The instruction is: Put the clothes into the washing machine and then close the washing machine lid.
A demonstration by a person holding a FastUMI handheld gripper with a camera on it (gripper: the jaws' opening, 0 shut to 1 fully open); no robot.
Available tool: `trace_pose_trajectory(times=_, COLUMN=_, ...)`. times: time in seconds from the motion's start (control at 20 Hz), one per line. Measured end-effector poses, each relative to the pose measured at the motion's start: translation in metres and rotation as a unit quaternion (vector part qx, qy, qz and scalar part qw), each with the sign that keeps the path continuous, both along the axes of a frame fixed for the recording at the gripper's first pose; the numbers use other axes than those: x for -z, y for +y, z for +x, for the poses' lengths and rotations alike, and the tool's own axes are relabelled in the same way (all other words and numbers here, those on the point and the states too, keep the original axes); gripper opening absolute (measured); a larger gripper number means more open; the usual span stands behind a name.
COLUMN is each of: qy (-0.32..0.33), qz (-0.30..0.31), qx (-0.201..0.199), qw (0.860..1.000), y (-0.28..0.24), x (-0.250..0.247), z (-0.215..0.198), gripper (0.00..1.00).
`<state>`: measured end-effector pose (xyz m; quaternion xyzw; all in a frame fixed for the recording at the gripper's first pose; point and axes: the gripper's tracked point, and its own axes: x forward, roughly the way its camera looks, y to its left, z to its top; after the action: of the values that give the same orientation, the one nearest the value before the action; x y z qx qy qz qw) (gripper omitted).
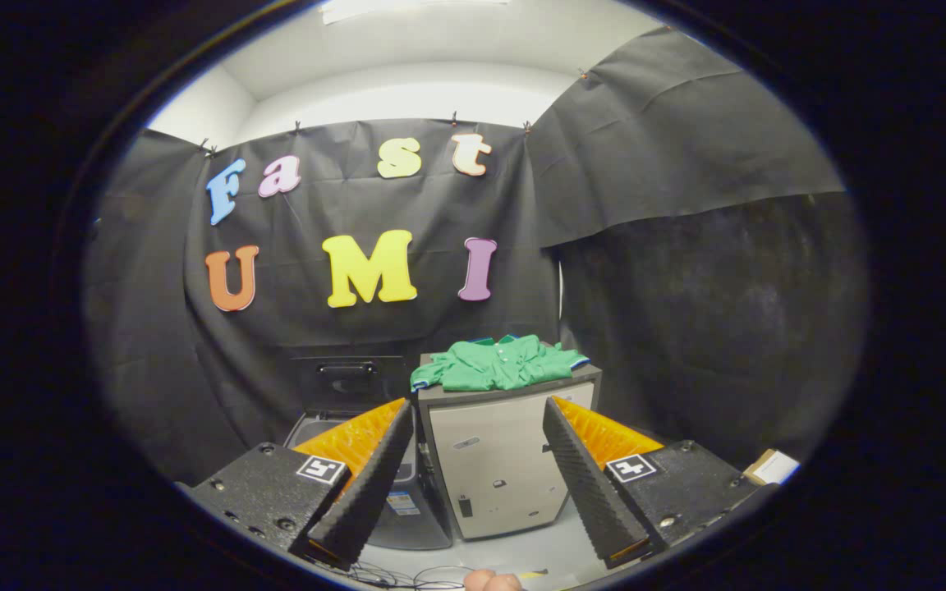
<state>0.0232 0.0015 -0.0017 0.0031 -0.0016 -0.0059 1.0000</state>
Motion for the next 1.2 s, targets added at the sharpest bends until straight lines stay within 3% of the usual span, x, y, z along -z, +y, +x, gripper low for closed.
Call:
trace_pose_trajectory(times=0.85, qy=-0.001, qz=-0.010, qx=-0.002, qw=1.000, y=0.023, x=-0.013, z=0.017, gripper=1.00)
trace_pose_trajectory(times=1.2, qy=-0.004, qz=-0.011, qx=0.024, qw=1.000, y=0.020, x=-0.022, z=0.016, gripper=1.00)
